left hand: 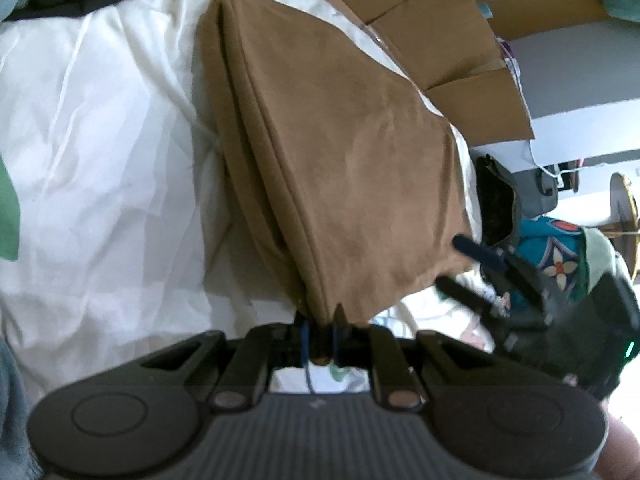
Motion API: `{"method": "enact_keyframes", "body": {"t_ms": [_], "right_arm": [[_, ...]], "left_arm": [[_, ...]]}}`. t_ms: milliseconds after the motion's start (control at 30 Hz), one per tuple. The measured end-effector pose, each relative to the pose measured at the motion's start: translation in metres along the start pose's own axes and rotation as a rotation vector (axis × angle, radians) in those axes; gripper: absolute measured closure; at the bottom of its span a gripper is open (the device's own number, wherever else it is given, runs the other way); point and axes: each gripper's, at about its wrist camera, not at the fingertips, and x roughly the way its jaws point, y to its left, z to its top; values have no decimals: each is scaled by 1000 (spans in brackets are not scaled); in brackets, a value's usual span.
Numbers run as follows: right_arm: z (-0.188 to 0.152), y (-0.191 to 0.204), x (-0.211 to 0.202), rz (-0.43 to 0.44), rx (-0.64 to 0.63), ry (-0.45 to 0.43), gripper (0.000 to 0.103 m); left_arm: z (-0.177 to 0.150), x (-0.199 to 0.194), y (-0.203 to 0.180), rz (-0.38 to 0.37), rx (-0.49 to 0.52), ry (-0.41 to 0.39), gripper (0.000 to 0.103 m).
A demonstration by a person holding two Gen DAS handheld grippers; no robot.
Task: Fold clothes
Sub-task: 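Move the right tool to the left tool and close on the held corner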
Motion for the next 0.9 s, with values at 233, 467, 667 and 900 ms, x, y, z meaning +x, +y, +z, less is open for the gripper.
{"method": "enact_keyframes", "body": {"t_ms": [233,467,667,900], "right_arm": [[-13,59,6,3,-187,-77,25],[-20,96,17,-20,-342,-128,25],[-16,111,32,-56,-360,-158,25],[-18,125,49,-98,-364,-175,29]], "left_arm": [[10,8,-12,-18,-42,29,92],[20,17,-25,-37,-49,57,92],[27,26,-38,-47,-39,80,92],[29,23,-47,-40,-19,102,92]]}}
